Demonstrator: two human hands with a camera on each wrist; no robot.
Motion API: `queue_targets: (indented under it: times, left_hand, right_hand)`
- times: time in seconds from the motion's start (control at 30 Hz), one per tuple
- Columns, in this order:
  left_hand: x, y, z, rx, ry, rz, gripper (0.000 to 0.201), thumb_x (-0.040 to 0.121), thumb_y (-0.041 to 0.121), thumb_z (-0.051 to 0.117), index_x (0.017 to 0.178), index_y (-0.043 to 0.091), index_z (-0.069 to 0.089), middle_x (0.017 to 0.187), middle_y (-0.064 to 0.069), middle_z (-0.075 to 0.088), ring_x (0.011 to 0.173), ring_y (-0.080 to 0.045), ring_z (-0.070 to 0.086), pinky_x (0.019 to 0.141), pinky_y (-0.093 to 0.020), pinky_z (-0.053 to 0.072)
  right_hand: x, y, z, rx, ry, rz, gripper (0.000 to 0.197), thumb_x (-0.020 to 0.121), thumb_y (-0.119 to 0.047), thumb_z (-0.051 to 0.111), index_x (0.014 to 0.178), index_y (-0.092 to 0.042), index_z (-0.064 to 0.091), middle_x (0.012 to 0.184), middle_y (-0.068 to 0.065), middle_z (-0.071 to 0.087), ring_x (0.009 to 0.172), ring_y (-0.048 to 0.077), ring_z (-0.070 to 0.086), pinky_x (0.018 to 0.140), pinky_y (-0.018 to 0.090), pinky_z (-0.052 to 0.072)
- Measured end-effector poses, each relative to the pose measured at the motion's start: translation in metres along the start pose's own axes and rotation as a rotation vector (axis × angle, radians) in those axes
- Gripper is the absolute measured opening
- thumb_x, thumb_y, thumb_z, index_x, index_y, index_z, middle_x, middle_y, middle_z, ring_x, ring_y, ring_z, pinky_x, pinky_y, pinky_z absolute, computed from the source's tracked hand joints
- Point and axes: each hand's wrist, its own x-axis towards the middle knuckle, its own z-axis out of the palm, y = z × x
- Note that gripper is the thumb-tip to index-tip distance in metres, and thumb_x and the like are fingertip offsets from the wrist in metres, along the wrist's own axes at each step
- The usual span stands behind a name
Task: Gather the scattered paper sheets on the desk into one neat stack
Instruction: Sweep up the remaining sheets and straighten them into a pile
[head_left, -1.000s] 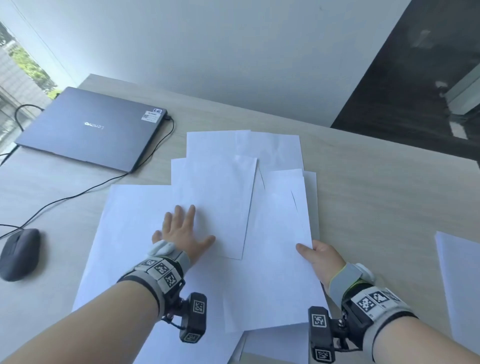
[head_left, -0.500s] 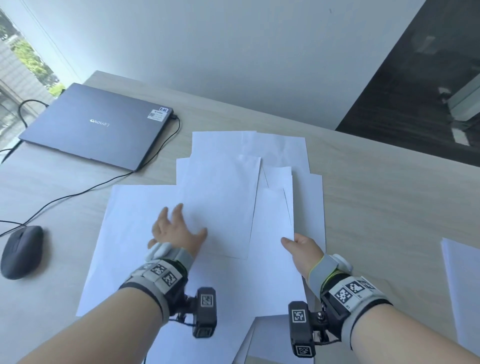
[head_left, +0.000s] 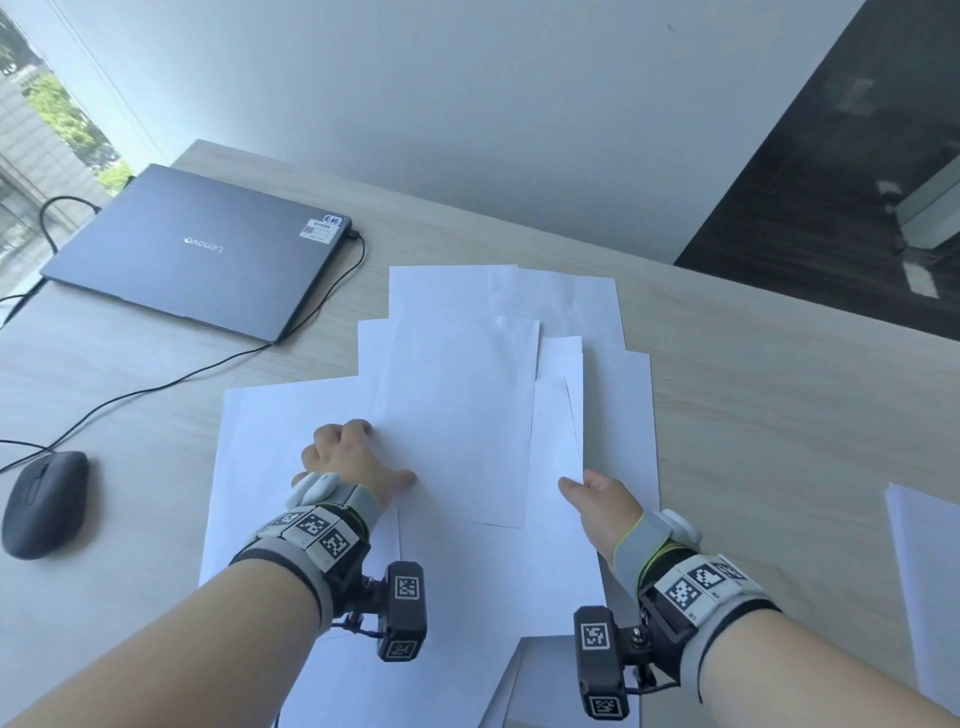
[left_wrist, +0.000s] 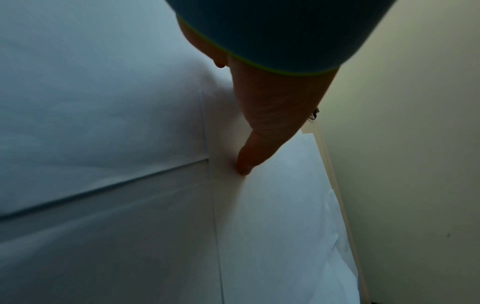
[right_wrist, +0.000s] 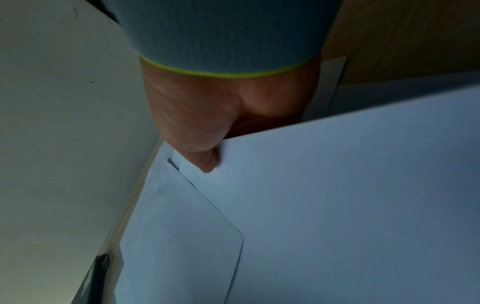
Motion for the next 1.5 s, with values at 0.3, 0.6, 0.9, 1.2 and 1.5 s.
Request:
queue_targets:
  times: [0.3, 0.6, 0.9, 1.2, 1.5]
  left_hand:
    - [-0.015, 0.004, 0.007, 0.04, -0.02, 0.228, 0.069, 0.071, 0.053, 0.072, 0.133, 0.04, 0.045, 0.145, 0.015, 0.035, 0.136, -0.019, 0.033, 0.101, -0.039, 0.035]
    - [-0.029, 0.002, 0.019, 0.026, -0.101, 0.452, 0.076, 0.081, 0.049, 0.064, 0.149, 0.047, 0.032, 0.165, 0.027, 0.017, 0.151, -0.007, 0.014, 0.111, -0.035, 0.023]
    - [-0.03, -0.002, 0.019, -0.005, -0.086, 0.336, 0.081, 0.087, 0.047, 0.057, 0.157, 0.044, 0.017, 0.17, 0.02, 0.005, 0.157, -0.008, 0.002, 0.121, -0.04, 0.016]
    - [-0.035, -0.008, 0.025, -0.021, -0.053, 0.304, 0.082, 0.091, 0.05, 0.057, 0.159, 0.044, 0.011, 0.171, 0.013, -0.003, 0.158, -0.012, -0.004, 0.124, -0.043, 0.013]
    - [-0.032, 0.004, 0.018, 0.201, -0.032, 0.233, 0.082, 0.087, 0.056, 0.05, 0.158, 0.039, 0.012, 0.168, 0.017, 0.006, 0.154, -0.01, 0.005, 0.112, -0.045, 0.03]
  right_hand:
    - [0.007, 0.003, 0.003, 0.052, -0.019, 0.022, 0.072, 0.075, -0.048, 0.061, 0.117, 0.009, 0.052, 0.092, 0.023, 0.065, 0.078, 0.035, 0.058, 0.08, 0.041, 0.05]
    - [0.006, -0.013, 0.009, 0.08, -0.056, 0.006, 0.012, 0.093, -0.021, 0.067, 0.102, -0.013, 0.066, 0.098, 0.002, 0.071, 0.093, 0.025, 0.065, 0.086, 0.031, 0.048]
    - [0.014, -0.02, 0.029, 0.087, -0.07, 0.001, 0.031, 0.083, -0.022, 0.079, 0.11, -0.011, 0.071, 0.102, 0.003, 0.075, 0.1, 0.026, 0.069, 0.095, 0.036, 0.053]
    - [0.024, -0.007, 0.016, 0.08, -0.012, 0.041, 0.045, 0.064, -0.031, 0.077, 0.101, -0.007, 0.07, 0.1, 0.016, 0.074, 0.095, 0.035, 0.07, 0.092, 0.048, 0.056]
    - [0.0, 0.035, -0.07, 0.241, 0.169, 0.003, 0.024, 0.087, -0.02, 0.074, 0.074, -0.021, 0.053, 0.083, -0.001, 0.062, 0.081, 0.026, 0.058, 0.085, 0.037, 0.047]
